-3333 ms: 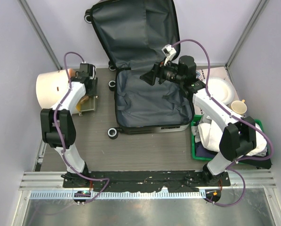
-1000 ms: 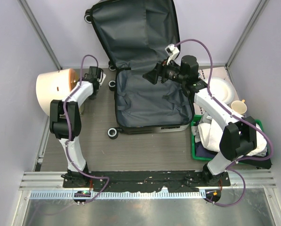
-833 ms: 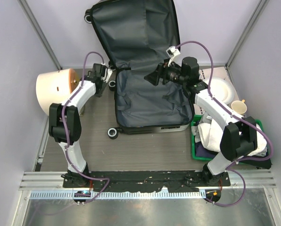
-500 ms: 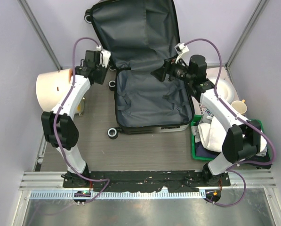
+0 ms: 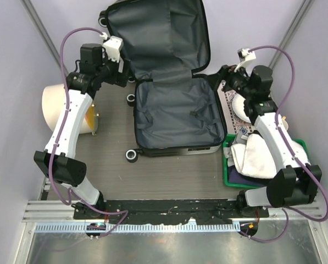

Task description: Open, take out, and arrange the luggage

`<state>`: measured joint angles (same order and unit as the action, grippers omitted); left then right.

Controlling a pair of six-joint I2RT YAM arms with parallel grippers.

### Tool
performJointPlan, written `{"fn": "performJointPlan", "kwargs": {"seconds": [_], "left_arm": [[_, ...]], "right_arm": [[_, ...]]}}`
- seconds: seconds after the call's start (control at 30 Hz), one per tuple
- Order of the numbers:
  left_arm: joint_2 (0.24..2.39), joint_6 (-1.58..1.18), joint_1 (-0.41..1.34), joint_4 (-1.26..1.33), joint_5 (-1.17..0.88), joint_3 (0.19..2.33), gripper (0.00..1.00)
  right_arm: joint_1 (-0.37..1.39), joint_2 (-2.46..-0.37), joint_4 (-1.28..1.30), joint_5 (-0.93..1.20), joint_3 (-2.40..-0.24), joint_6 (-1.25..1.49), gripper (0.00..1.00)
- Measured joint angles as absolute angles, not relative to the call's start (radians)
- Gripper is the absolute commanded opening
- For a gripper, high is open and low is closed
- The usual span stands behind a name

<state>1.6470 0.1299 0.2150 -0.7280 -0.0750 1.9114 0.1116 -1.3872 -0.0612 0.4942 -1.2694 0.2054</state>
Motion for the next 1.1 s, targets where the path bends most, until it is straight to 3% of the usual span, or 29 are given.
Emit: {"fn": "performJointPlan", "kwargs": {"seconds": [0.2, 0.63, 1.1], "left_arm": [[1.633, 0.080, 0.215, -0.786, -0.188, 1.903, 1.00], [1.589, -0.025, 0.215, -0.755, -0.305, 1.594, 1.00], [1.438, -0.075, 0.215, -0.645, -0.127, 1.362, 0.99]], "right_arm": [[0.038, -1.275, -0.006, 0.429, -1.190, 0.184, 0.96], [-0.058, -1.150, 0.282, 0.227, -1.059, 0.146, 0.96], [-0.081, -0.999, 0.375, 0.200, -0.888, 0.130, 0.96]]}}
